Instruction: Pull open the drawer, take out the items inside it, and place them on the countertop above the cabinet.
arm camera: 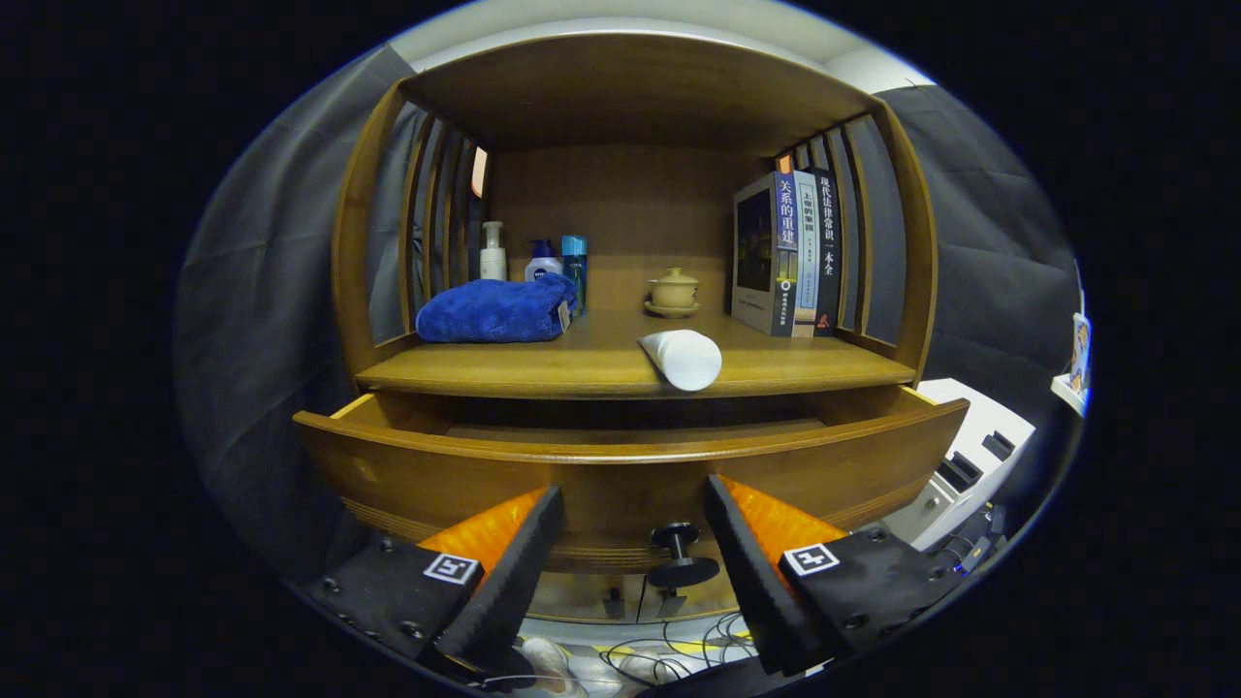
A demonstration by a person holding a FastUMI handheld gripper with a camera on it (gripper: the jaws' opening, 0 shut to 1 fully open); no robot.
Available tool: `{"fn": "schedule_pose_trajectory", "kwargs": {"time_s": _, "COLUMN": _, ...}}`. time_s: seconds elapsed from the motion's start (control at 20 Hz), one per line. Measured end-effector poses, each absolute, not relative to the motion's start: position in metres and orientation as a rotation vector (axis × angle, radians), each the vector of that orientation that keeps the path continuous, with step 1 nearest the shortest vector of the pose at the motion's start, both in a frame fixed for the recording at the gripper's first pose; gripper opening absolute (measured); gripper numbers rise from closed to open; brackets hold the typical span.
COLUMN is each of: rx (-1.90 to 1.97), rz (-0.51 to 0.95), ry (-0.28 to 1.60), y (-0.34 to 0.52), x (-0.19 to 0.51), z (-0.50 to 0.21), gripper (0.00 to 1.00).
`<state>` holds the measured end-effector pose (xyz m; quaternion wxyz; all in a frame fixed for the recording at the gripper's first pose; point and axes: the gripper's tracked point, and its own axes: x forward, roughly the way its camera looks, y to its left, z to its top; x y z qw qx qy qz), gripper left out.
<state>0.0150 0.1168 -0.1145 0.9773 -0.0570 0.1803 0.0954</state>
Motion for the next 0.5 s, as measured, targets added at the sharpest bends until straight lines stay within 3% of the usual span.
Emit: {"fn": "schedule_pose_trajectory", "kwargs": {"time_s": 0.5, "rx": -0.112, "rz": 0.185, "ry": 0.379, "y": 0.129, "x": 0.066, "z": -0.119, "gripper": 0.98}}
